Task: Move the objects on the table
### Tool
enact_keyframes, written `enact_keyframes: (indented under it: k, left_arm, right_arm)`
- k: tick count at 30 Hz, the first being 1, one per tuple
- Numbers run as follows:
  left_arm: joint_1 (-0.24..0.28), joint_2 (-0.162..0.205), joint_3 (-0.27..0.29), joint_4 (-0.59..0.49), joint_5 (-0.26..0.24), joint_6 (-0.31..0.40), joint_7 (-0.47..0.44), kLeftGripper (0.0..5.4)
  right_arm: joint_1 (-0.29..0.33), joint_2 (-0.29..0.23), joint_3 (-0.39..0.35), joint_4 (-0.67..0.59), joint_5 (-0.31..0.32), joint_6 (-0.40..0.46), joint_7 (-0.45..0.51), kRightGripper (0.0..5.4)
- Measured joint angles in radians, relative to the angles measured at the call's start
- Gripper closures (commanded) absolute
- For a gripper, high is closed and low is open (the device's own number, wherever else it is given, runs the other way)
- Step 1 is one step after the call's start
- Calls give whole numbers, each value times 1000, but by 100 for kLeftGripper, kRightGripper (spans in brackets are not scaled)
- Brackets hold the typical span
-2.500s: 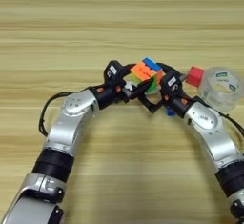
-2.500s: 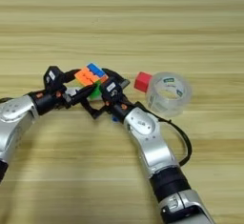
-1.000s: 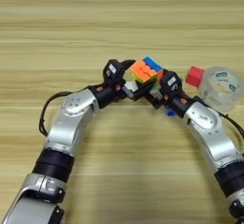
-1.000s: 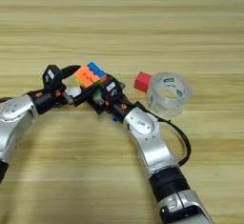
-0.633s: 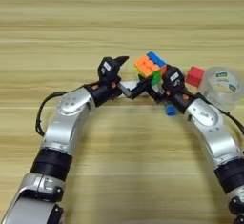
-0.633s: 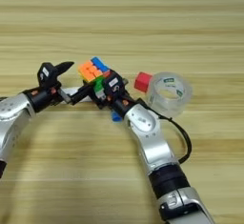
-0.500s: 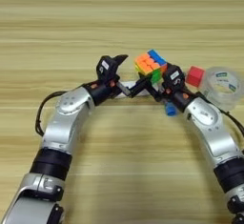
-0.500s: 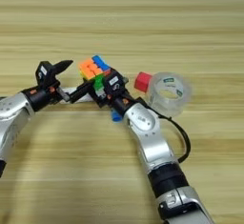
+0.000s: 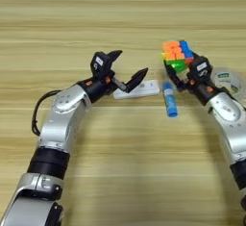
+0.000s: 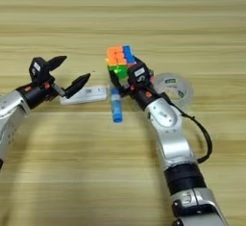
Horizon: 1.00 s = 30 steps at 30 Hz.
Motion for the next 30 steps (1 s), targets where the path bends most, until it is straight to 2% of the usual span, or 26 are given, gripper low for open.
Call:
enact_keyframes:
  k: [10, 14, 18, 24, 30]
  left_arm:
    - [-7, 0, 1, 10, 0, 0, 6, 0]
    - [-7, 0, 5, 10, 0, 0, 9, 0]
    - [-7, -1, 6, 10, 0, 0, 12, 0]
    - [-7, 0, 6, 10, 0, 0, 14, 0]
    - [-7, 3, 6, 10, 0, 0, 16, 0]
  right_arm:
    - [1, -28, -58, 2, 22, 2, -20, 206]
    - [7, -83, -144, 12, 39, 5, -48, 206]
    - [28, -125, -198, 31, 55, 16, -65, 206]
    - [43, -158, -245, 74, 60, 19, -87, 206]
    - [37, -189, -284, 180, 59, 19, -127, 206]
